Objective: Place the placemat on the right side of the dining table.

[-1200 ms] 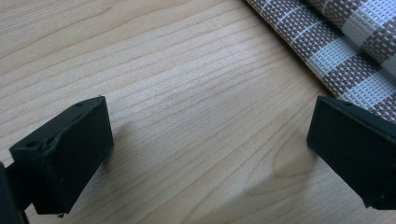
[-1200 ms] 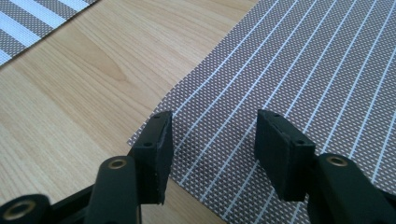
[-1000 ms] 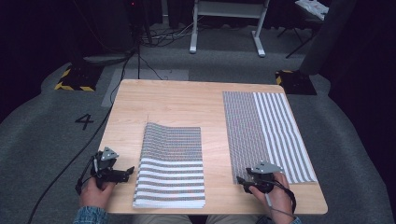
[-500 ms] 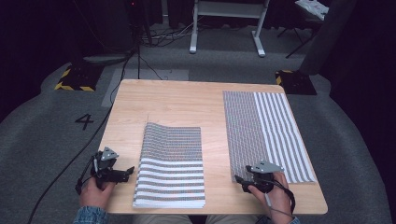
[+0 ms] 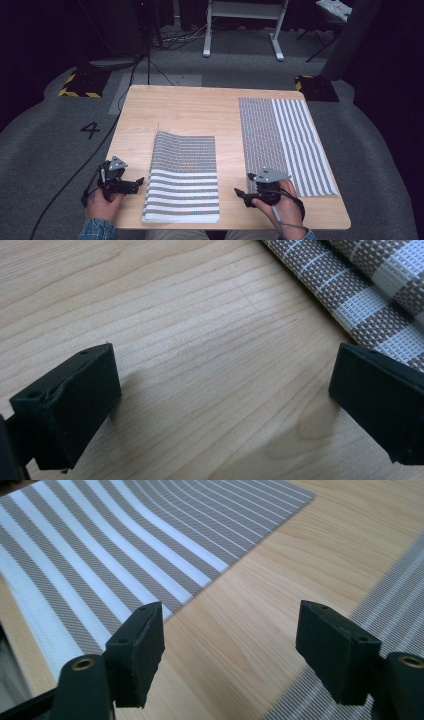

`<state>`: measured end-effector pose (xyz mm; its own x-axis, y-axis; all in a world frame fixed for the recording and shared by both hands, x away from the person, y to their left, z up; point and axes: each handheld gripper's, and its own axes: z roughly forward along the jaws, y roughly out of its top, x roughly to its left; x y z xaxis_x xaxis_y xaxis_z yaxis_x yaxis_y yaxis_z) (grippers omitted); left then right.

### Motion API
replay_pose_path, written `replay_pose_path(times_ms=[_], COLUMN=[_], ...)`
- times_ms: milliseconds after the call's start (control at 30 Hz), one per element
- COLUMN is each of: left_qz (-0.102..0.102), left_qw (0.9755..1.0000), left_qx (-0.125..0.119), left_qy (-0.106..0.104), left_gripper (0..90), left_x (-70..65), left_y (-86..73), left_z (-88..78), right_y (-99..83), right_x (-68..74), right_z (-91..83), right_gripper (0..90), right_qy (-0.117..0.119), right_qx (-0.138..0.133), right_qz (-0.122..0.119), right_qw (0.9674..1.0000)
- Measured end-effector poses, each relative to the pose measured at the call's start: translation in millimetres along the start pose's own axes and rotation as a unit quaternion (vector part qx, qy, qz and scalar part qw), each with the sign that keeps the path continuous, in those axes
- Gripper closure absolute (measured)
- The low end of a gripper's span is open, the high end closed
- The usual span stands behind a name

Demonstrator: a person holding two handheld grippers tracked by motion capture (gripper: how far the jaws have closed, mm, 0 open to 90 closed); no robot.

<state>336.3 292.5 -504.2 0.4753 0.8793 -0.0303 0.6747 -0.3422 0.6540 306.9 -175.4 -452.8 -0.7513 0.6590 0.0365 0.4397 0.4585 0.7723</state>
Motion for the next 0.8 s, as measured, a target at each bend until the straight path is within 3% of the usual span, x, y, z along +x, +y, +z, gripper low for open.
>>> replay_pose_path(times_ms=[433,733,800], left_qz=[0.001,-0.004,-0.004], left_qw=[1.0,1.0,1.0], left_qx=[0.001,-0.002,-0.002], left_qy=[0.0,0.0,0.0], left_gripper=[0.2,0.2,0.2], left_x=[-1.0,-3.4,-3.4], left_y=[-1.6,-4.1,-4.1], left_z=[-1.3,-2.9,-2.9], right_y=[24.7,11.2,7.5], right_x=[44.3,49.6,50.2], right_z=[46.0,83.5,86.0], right_gripper=[26.6,25.7,24.1], right_qy=[0.062,0.067,0.063], right_qx=[0.036,0.05,0.034], right_qz=[-0.056,-0.068,-0.064], right_qw=[0.9958,0.9942,0.9954])
